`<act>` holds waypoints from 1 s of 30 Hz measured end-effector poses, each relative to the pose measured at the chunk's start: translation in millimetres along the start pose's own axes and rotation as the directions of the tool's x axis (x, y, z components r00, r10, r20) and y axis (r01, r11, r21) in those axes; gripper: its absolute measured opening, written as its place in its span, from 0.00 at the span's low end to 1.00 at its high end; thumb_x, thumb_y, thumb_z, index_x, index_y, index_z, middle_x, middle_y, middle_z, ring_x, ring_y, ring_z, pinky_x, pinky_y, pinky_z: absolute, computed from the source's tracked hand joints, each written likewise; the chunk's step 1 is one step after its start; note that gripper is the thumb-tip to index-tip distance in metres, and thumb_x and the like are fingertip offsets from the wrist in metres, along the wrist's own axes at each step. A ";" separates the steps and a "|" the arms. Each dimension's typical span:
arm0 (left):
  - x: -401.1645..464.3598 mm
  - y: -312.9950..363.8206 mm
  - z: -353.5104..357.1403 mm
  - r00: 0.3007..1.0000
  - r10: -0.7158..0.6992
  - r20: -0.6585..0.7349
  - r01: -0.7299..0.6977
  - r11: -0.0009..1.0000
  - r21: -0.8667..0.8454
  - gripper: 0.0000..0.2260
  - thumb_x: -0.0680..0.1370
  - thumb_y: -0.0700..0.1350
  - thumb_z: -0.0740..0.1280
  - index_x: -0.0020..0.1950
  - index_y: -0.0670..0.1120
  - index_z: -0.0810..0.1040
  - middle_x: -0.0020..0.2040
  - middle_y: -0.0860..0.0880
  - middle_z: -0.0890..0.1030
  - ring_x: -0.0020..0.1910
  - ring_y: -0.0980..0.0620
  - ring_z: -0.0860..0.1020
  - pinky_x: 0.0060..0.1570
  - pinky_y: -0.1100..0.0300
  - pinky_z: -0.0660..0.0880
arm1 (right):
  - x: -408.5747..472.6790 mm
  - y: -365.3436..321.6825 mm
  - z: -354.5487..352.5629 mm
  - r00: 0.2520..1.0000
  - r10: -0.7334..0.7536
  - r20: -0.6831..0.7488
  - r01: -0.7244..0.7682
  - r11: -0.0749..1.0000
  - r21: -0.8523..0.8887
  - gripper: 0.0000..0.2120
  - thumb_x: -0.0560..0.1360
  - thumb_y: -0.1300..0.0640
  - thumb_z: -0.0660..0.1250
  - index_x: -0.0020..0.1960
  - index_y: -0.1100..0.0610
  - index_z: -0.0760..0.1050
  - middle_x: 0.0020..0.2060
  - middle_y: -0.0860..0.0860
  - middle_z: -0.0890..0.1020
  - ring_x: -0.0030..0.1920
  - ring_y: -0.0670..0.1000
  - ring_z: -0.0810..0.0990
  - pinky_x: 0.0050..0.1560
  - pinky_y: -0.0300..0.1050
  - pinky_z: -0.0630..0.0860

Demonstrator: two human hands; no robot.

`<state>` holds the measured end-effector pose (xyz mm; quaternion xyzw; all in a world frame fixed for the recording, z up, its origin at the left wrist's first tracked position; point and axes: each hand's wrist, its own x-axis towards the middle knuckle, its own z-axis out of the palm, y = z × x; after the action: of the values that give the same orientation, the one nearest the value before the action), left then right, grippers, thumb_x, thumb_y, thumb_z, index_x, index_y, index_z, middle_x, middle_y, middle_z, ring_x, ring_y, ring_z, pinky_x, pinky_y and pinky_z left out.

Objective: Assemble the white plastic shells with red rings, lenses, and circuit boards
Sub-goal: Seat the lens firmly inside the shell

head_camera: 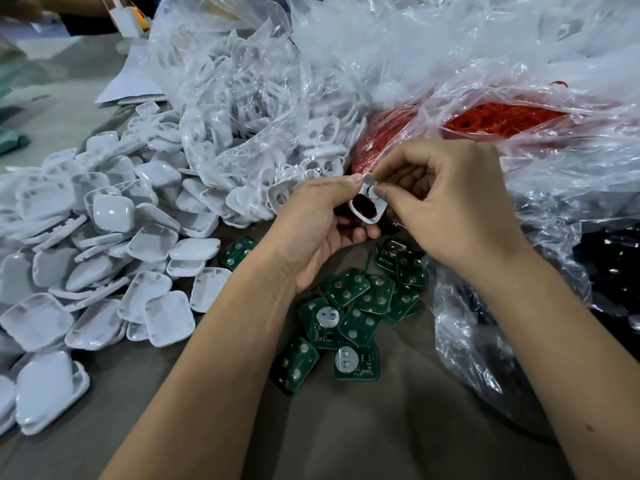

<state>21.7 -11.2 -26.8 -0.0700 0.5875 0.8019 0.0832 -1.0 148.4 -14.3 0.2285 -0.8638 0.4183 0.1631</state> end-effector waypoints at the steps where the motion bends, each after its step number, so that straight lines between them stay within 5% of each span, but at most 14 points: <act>1: -0.1 0.0 0.7 1.000 0.000 0.000 0.000 1.000 -0.001 0.09 0.85 0.39 0.60 0.52 0.37 0.79 0.39 0.41 0.82 0.31 0.49 0.77 0.32 0.60 0.73 | -0.5 -0.2 0.9 1.000 -0.008 0.004 0.008 1.000 -0.010 0.06 0.73 0.65 0.78 0.47 0.55 0.87 0.36 0.40 0.83 0.37 0.37 0.82 0.38 0.27 0.75; 13: 0.7 -0.9 -2.3 1.000 -0.004 0.014 0.005 0.999 -0.035 0.09 0.85 0.38 0.61 0.52 0.36 0.79 0.39 0.41 0.82 0.30 0.49 0.79 0.30 0.63 0.74 | -0.5 2.5 3.9 1.000 0.001 0.005 -0.001 1.000 0.001 0.07 0.73 0.62 0.79 0.48 0.53 0.88 0.41 0.46 0.84 0.39 0.39 0.80 0.41 0.29 0.74; 23: -1.0 1.3 -10.1 0.991 -0.015 0.132 0.012 1.000 0.027 0.12 0.85 0.39 0.59 0.55 0.37 0.82 0.43 0.39 0.83 0.32 0.48 0.77 0.30 0.63 0.74 | 3.2 4.0 -9.7 0.965 0.246 0.090 -0.260 0.934 0.244 0.11 0.68 0.61 0.83 0.46 0.56 0.83 0.38 0.51 0.86 0.36 0.50 0.85 0.39 0.44 0.84; 30: 0.1 -0.6 -9.4 0.991 -0.008 0.137 0.008 1.000 0.001 0.12 0.84 0.38 0.59 0.54 0.37 0.82 0.42 0.39 0.84 0.31 0.47 0.78 0.30 0.62 0.75 | 2.5 3.7 -8.6 0.956 0.281 0.086 -0.294 0.917 0.269 0.10 0.67 0.62 0.84 0.42 0.55 0.84 0.35 0.51 0.86 0.34 0.50 0.86 0.34 0.44 0.83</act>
<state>21.8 -20.0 -30.2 -0.0171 0.5802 0.8044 0.1266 -4.2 156.7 -10.3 0.1292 -0.8239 0.5499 0.0464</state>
